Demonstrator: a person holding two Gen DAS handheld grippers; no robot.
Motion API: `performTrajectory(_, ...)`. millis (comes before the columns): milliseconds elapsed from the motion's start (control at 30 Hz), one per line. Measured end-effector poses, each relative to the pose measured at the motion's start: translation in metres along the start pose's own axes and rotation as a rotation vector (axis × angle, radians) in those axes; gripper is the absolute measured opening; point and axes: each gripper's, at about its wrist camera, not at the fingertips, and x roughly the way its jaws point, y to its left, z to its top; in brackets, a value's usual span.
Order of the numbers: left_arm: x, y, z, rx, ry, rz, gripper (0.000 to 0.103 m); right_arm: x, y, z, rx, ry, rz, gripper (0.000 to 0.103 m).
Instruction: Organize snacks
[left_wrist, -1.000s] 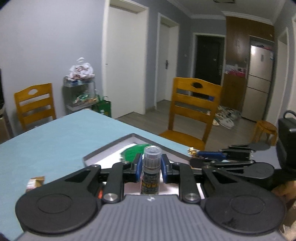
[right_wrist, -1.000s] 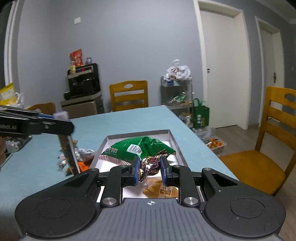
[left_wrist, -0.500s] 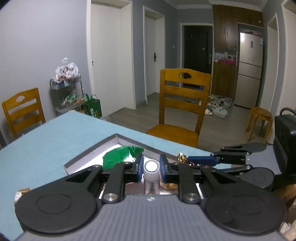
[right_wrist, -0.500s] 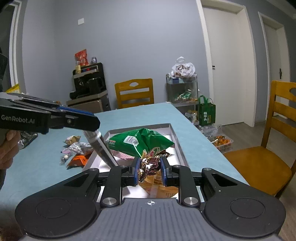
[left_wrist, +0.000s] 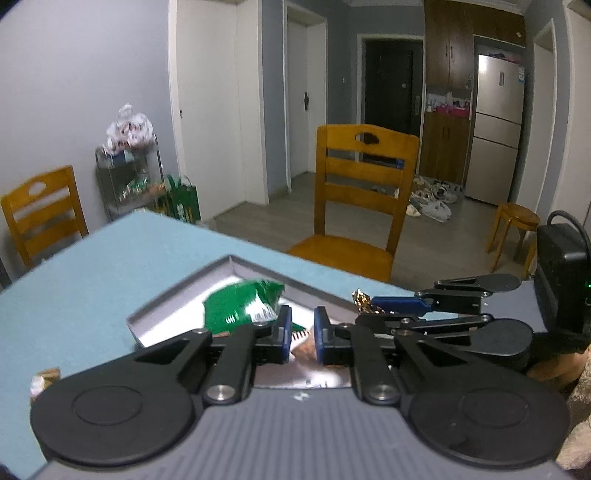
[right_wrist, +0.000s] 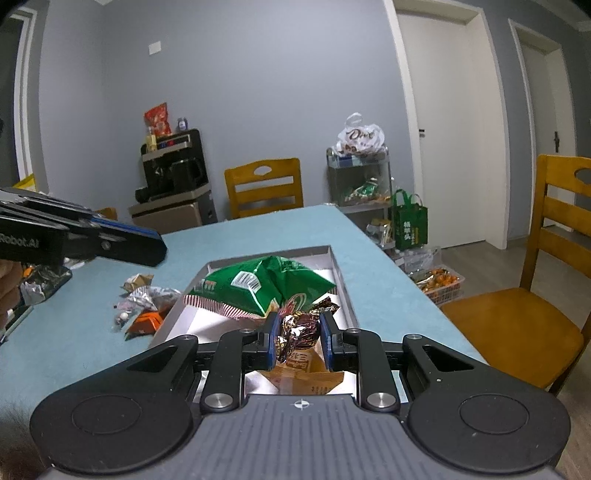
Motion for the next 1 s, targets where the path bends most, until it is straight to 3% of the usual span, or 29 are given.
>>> performTrajectory(100, 0.007, 0.004, -0.003, -0.010, 0.025, -0.009, 0.009, 0.001, 0.001, -0.001, -0.011, 0.013, 0.011, 0.025)
performTrajectory(233, 0.022, 0.003, -0.011, -0.008, 0.123, -0.101, 0.009, -0.002, 0.001, -0.003, -0.023, 0.047, 0.060, 0.025)
performTrajectory(400, 0.036, 0.004, -0.027, -0.001, 0.162, -0.071, 0.009, -0.007, 0.008, -0.008, -0.068, 0.082, 0.083, 0.025)
performTrajectory(833, 0.047, 0.011, -0.039, -0.001, 0.174, -0.023, 0.009, -0.006, 0.016, -0.012, -0.091, 0.174, -0.066, 0.025)
performTrajectory(1000, 0.040, 0.012, -0.043, 0.004, 0.170, -0.018, 0.009, -0.002, 0.020, -0.013, -0.092, 0.187, -0.084, 0.025)
